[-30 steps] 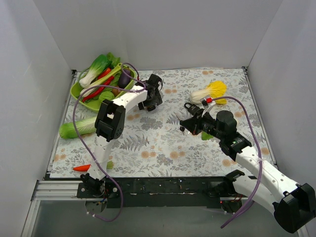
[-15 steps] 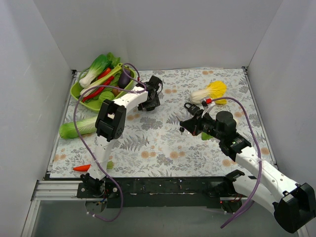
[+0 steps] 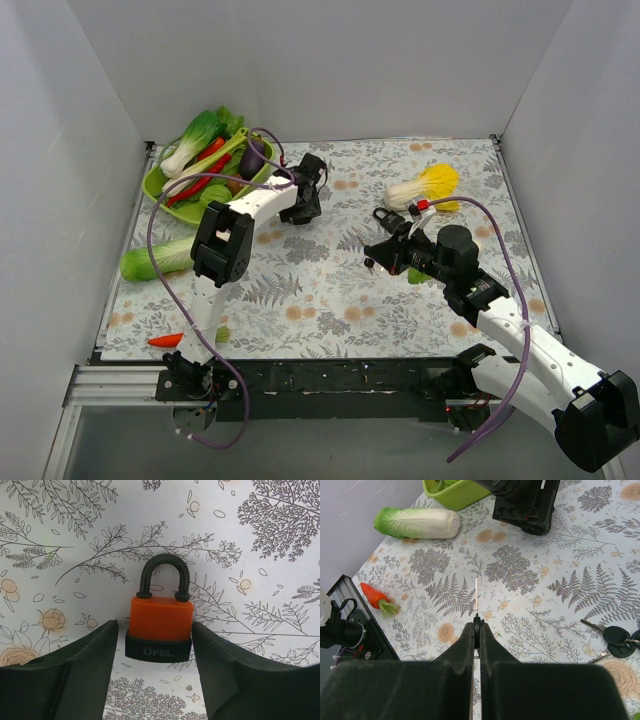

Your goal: Unlock with the key

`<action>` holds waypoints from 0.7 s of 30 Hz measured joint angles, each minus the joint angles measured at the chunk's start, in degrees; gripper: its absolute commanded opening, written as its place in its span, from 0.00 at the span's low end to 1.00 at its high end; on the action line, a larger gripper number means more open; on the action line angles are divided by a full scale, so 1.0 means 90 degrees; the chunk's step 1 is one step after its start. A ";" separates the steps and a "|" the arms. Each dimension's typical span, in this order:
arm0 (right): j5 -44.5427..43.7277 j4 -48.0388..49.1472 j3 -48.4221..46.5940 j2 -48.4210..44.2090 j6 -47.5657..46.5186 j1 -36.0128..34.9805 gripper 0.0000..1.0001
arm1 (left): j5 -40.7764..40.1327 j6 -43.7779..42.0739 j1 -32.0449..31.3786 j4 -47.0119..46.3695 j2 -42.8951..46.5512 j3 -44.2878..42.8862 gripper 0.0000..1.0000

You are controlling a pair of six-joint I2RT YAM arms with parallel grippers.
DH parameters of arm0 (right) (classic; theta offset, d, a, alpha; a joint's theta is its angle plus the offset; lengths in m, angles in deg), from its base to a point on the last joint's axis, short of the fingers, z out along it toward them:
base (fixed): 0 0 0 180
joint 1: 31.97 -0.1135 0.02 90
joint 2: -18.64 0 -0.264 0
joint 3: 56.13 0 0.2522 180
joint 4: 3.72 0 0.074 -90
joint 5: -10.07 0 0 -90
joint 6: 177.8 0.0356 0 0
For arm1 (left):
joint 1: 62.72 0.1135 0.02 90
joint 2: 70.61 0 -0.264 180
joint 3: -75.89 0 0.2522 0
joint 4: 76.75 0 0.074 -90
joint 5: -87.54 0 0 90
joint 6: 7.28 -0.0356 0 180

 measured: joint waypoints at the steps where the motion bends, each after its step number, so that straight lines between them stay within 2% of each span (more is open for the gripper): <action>1: 0.0000 0.0000 0.0000 0.0000 0.0000 0.0000 0.01 | 0.0049 -0.0024 0.0002 -0.0002 0.0000 0.0000 0.54; 3: 0.0000 0.0000 0.0000 0.0000 0.0002 0.0000 0.01 | 0.0119 -0.0073 0.0012 -0.0012 0.0000 0.0000 0.52; 7: -0.0002 0.0000 0.0000 0.0000 0.0005 0.0000 0.01 | 0.0279 -0.0158 0.0041 -0.0053 0.0015 0.0022 0.39; 10: -0.0002 0.0000 0.0002 0.0000 0.0007 0.0000 0.01 | 0.0333 -0.0185 0.0041 -0.0138 0.0063 0.0109 0.33; 13: -0.0010 0.0000 0.0010 0.0000 0.0015 0.0000 0.01 | 0.0393 -0.0177 0.0044 -0.0282 0.0143 0.0248 0.18; 14: -0.0022 0.0000 0.0012 0.0000 0.0015 0.0000 0.01 | 0.0425 -0.0155 0.0044 -0.0355 0.0182 0.0318 0.06; 15: -0.0029 0.0002 0.0024 0.0000 0.0015 0.0000 0.01 | 0.0464 -0.0129 0.0044 -0.0442 0.0236 0.0403 0.00; 18: -0.0066 -0.0002 0.0085 0.0000 0.0010 0.0000 0.01 | 0.0777 0.0058 0.0051 -0.0908 0.0539 0.0920 0.00; 21: -0.0143 -0.0017 0.0107 0.0027 0.0000 -0.0015 0.01 | 0.1341 0.0500 0.0053 -0.1600 0.1088 0.1846 0.00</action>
